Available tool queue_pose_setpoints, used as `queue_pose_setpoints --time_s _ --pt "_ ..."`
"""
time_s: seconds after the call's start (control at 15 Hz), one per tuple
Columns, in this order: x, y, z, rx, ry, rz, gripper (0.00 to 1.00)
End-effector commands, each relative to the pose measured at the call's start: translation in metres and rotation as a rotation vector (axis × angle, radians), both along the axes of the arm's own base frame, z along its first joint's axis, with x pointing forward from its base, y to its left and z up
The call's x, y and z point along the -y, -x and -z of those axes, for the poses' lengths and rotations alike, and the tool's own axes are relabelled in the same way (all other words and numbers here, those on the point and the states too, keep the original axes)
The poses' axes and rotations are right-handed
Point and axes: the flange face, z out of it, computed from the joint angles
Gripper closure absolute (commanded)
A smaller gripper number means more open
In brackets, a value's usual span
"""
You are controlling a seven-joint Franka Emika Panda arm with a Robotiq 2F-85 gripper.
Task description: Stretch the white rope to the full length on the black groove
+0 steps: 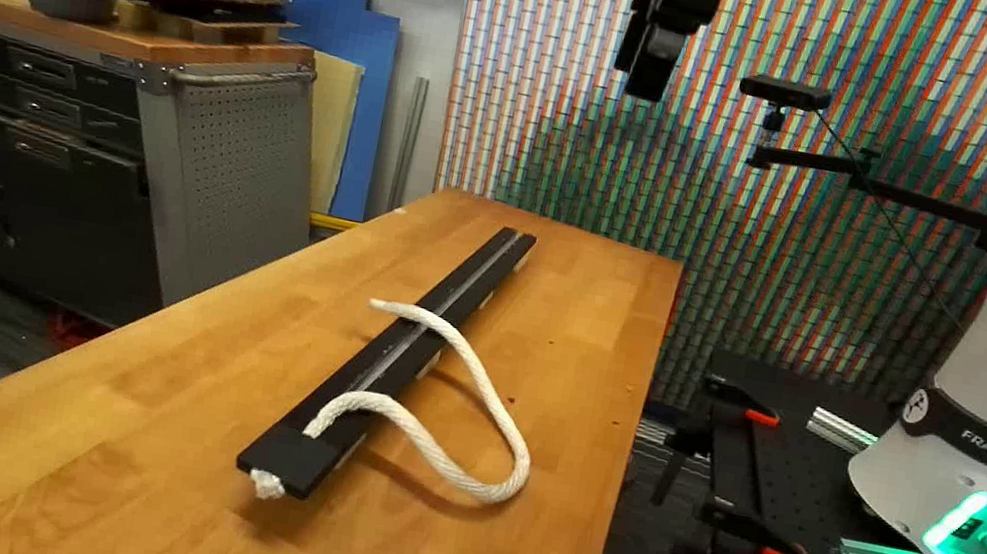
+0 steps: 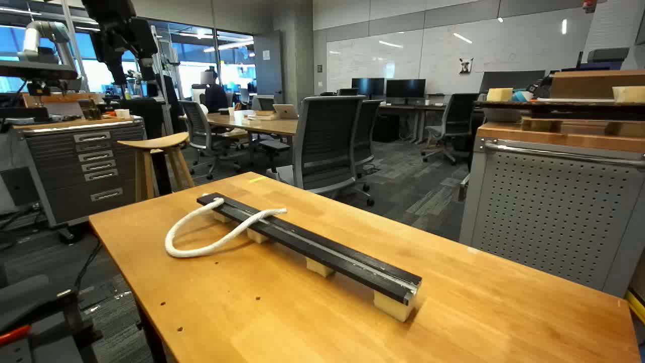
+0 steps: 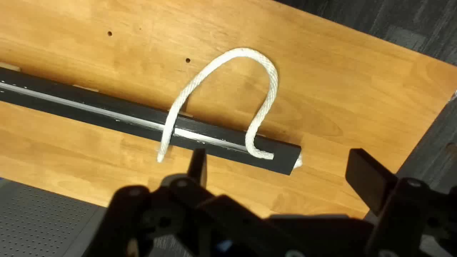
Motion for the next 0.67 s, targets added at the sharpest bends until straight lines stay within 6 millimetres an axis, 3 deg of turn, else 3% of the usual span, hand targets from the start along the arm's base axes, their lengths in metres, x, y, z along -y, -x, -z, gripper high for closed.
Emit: queue_pose_setpoints --time_s 0.0,0.6 --pt "-0.0004 -0.0007 -0.0015 0.001 -0.001 0.0 0.0" --pt "-0.0013 -0.0009 -0.0071 0.012 -0.005 -0.001 0.0"
